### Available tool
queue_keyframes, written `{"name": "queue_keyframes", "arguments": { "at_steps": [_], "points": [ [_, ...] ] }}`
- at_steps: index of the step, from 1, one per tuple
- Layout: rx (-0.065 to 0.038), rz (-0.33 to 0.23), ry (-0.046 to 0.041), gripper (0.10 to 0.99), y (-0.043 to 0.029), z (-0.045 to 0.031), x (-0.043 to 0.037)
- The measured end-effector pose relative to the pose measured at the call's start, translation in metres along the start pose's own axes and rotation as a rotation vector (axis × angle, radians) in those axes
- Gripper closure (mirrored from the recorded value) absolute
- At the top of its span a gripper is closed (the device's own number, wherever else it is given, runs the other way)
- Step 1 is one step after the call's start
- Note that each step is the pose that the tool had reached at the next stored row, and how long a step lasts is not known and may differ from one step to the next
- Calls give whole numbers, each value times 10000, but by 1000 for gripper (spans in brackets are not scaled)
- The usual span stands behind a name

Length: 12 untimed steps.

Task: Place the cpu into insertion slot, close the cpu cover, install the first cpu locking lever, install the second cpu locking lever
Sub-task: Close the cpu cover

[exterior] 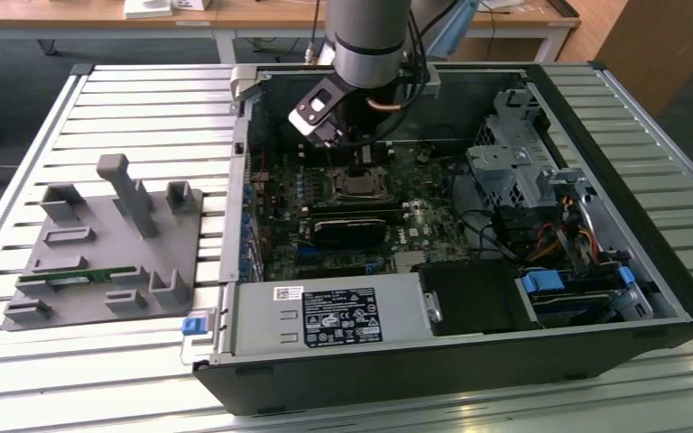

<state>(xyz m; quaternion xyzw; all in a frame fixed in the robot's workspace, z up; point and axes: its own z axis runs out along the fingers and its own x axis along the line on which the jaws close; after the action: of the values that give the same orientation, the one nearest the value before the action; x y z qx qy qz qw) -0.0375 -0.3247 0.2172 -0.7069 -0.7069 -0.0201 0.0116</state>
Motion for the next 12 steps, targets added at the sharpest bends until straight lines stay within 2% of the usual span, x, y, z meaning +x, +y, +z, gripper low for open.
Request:
{"name": "queue_keyframes", "arguments": {
  "at_steps": [7, 12],
  "points": [
    [2, 0, 0, 980, -98, 53, -2],
    [14, 0, 0, 980, -114, 108, -5]
  ]
}}
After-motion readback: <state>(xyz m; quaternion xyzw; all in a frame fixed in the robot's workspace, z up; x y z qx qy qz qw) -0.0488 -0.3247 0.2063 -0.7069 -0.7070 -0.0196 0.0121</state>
